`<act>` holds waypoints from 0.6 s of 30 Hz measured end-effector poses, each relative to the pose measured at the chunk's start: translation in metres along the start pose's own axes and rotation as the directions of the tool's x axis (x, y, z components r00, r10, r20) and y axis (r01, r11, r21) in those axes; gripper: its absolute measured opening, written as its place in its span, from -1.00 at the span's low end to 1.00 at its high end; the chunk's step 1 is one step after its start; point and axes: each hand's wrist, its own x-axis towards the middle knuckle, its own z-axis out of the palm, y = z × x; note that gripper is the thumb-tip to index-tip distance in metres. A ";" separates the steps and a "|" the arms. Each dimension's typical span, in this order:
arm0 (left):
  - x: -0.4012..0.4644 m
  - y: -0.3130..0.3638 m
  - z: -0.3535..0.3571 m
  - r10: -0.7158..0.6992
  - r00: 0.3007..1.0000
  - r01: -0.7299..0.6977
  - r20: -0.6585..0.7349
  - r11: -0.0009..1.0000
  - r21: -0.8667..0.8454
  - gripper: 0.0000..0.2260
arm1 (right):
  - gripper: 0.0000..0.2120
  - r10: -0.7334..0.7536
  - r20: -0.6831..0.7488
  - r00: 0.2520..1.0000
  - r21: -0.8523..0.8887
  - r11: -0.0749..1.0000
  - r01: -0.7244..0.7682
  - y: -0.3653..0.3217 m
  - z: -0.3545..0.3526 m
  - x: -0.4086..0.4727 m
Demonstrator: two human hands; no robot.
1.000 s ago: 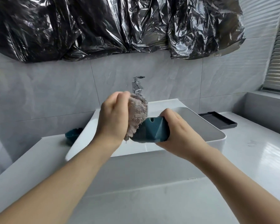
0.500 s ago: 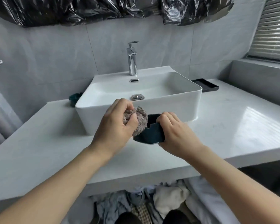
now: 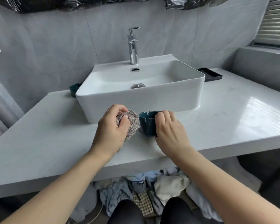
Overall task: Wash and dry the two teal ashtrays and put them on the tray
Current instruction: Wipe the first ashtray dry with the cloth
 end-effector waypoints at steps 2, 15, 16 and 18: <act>0.002 -0.005 0.002 -0.019 1.000 0.019 0.005 1.000 -0.009 -0.90 | -0.49 -0.007 0.003 1.000 0.025 1.000 0.007 -0.002 0.002 0.004; -0.004 -0.038 -0.001 -0.081 0.995 0.083 0.059 0.996 -0.020 -0.89 | -0.52 -0.170 0.095 0.981 -0.039 0.984 0.174 -0.008 -0.002 0.008; -0.005 -0.040 -0.003 -0.089 0.994 0.090 0.062 0.996 -0.016 -0.90 | -0.48 -0.185 0.109 0.977 -0.045 0.981 0.191 -0.008 -0.002 0.008; -0.006 -0.045 -0.008 -0.101 0.993 0.101 0.067 0.995 -0.007 -0.91 | -0.46 -0.208 0.134 0.969 -0.042 0.976 0.215 -0.010 -0.002 0.008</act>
